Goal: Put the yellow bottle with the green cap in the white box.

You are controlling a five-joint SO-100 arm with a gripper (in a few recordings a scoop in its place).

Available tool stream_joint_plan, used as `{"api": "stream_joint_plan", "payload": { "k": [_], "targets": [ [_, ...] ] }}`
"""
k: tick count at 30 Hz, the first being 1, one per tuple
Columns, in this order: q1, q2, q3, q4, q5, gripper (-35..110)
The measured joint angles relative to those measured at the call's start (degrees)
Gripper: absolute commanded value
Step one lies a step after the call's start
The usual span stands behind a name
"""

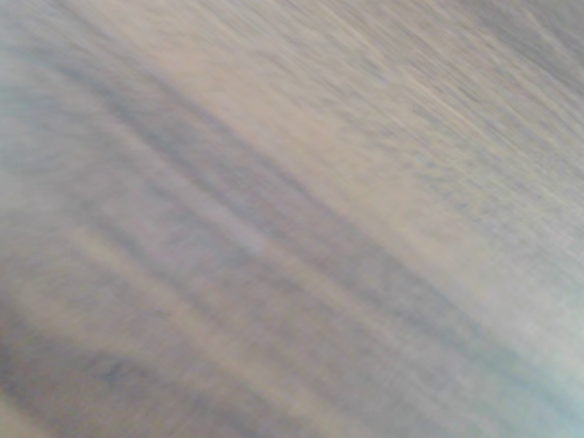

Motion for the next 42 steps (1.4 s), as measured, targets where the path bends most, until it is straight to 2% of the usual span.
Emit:
{"api": "stream_joint_plan", "payload": {
  "k": [13, 24, 42],
  "targets": [
    [1.8, 9.0, 20.7, -11.8, 0.2, 17],
    [2.7, 12.6, 23.9, -13.0, -0.6, 18],
    [-1.7, 12.7, 27.5, -16.5, -0.9, 20]
  ]
}}
